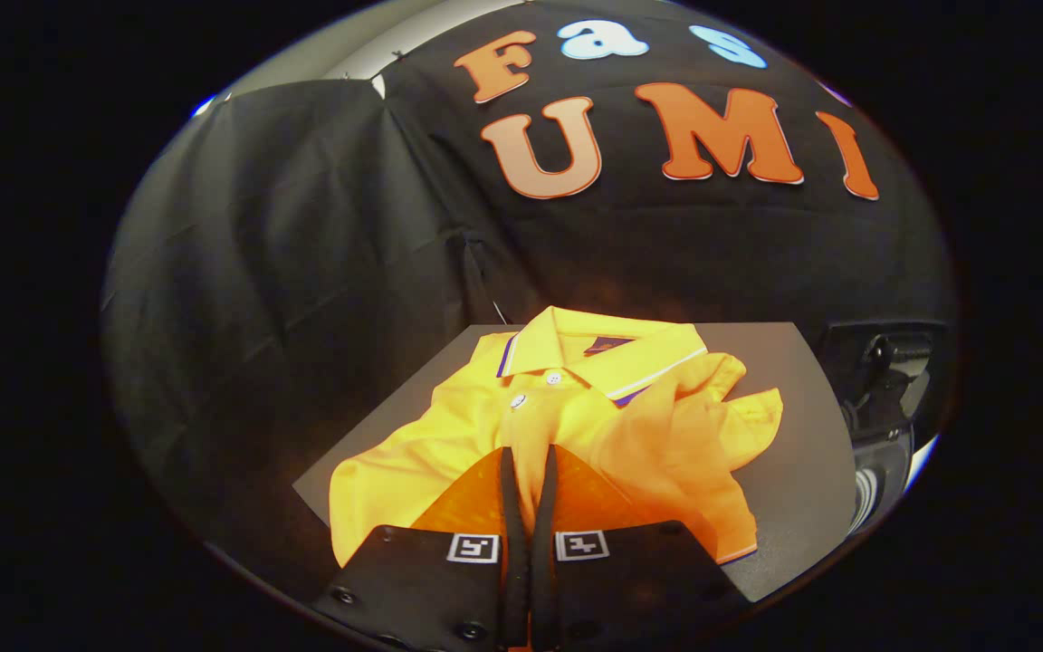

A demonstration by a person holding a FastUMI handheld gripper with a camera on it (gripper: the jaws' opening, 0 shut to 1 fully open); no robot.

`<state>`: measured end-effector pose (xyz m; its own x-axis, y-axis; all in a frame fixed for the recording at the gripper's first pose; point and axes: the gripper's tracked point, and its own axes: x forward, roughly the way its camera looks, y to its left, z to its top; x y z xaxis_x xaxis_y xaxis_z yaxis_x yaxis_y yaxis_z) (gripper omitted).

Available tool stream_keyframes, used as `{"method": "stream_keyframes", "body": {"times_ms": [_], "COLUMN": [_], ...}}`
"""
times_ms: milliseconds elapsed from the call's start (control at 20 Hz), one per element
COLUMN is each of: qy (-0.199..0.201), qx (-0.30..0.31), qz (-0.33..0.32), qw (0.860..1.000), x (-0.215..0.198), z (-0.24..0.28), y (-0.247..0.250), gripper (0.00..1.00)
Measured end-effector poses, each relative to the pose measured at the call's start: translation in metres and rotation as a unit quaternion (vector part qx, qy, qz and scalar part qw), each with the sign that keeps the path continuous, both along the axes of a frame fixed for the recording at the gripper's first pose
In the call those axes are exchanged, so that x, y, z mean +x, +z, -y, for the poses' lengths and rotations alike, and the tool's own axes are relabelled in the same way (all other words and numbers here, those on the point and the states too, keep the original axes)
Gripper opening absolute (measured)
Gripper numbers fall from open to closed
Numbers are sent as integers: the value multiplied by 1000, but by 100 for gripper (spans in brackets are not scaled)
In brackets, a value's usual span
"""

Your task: Put the clothes into the washing machine and then close the washing machine lid.

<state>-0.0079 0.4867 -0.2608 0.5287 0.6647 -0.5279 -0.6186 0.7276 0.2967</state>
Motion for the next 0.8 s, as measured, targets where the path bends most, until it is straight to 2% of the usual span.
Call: {"method": "stream_keyframes", "body": {"times_ms": [100,400,800], "qy": [-17,-42,-61], "qx": [23,59,105], "qz": [12,150,208], "qw": [1000,986,971], "x": [1,-8,-11], "z": [6,35,64], "y": [8,68,130], "gripper": [9,9,9]}}
